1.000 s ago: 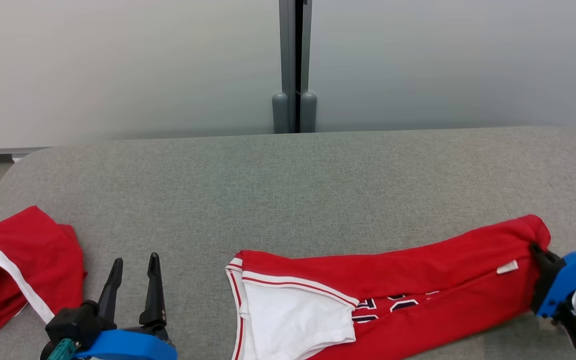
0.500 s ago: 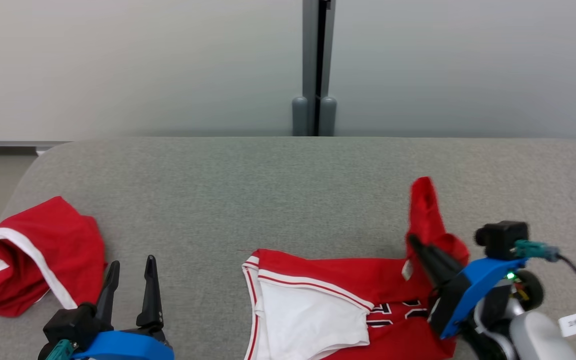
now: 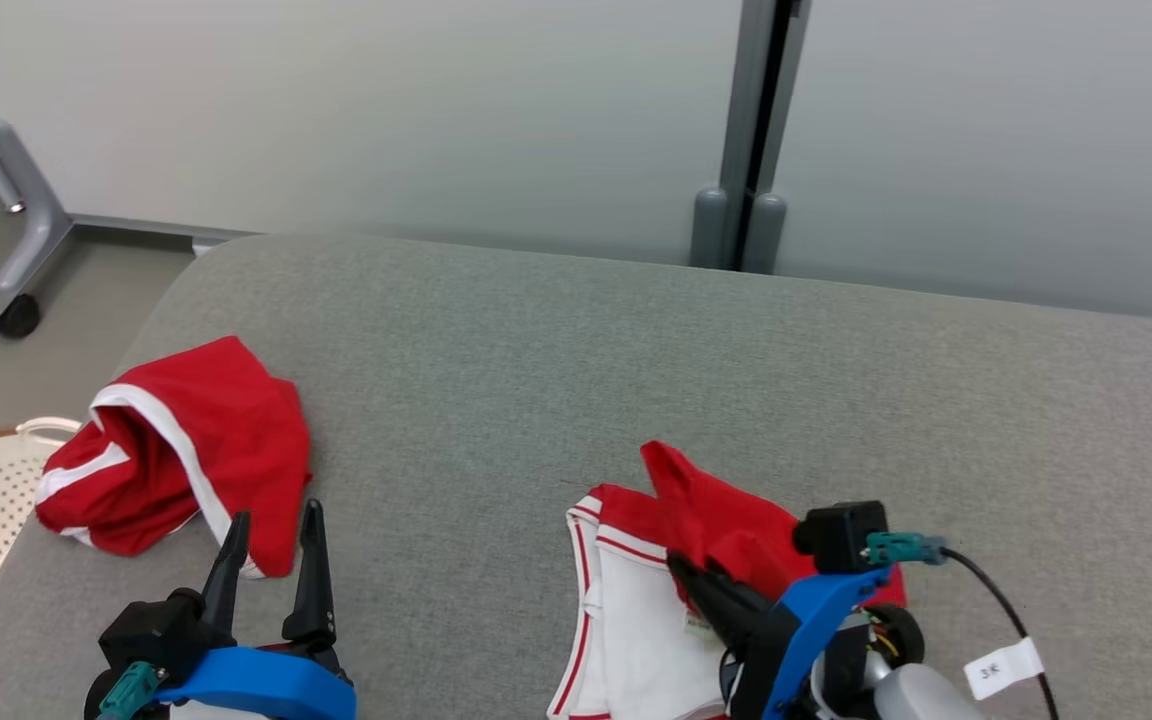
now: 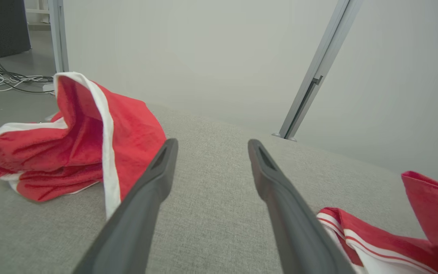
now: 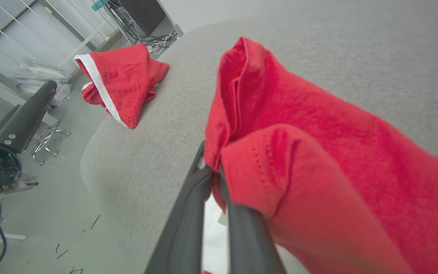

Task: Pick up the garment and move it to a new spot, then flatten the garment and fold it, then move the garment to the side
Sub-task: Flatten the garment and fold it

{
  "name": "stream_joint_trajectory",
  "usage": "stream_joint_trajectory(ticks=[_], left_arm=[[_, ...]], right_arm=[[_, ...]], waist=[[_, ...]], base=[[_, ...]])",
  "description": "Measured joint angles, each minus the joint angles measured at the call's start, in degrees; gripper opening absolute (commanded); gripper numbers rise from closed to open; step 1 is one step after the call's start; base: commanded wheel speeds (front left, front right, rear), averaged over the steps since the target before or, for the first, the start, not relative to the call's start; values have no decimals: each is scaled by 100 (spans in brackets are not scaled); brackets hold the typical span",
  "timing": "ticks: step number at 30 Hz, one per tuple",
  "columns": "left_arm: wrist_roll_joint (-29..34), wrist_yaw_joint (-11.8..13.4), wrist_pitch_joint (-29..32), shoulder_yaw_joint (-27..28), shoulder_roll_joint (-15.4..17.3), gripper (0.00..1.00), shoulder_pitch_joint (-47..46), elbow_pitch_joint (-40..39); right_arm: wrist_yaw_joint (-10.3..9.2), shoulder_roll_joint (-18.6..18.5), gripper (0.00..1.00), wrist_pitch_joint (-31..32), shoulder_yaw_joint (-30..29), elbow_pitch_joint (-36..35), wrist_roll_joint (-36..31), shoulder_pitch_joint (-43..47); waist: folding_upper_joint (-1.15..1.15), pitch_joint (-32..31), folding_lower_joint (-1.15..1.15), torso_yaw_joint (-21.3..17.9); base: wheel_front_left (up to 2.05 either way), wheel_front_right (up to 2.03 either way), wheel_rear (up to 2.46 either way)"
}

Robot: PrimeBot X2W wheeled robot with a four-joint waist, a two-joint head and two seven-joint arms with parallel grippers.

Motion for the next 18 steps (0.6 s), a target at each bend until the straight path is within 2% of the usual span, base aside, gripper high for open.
stream_joint_trajectory(ticks=[8,9,11,12,18], left_arm=[[1,-14,-1,-8,26,100,-16,51],[1,-14,0,-11,29,100,-19,55],[1,-14,-1,1,32,100,-27,55],[1,-14,-1,-2,24,100,-29,53],[-5,-14,0,67,25,100,-29,55]], right_arm=[[-1,100,0,-428,605,1069,339,-370],[-1,109,18,-505,670,1180,391,-411],[-1,109,93,-624,916,1316,508,-525],[0,124,100,-698,1020,1372,565,-581],[-1,146,100,-1250,1512,1228,1244,-793]], waist=[[0,51,0,229],[0,55,0,232],[0,61,0,222],[0,63,0,210],[0,81,0,59]], base=[[0,0,0],[0,0,0],[0,0,0],[0,0,0],[0,0,0]])
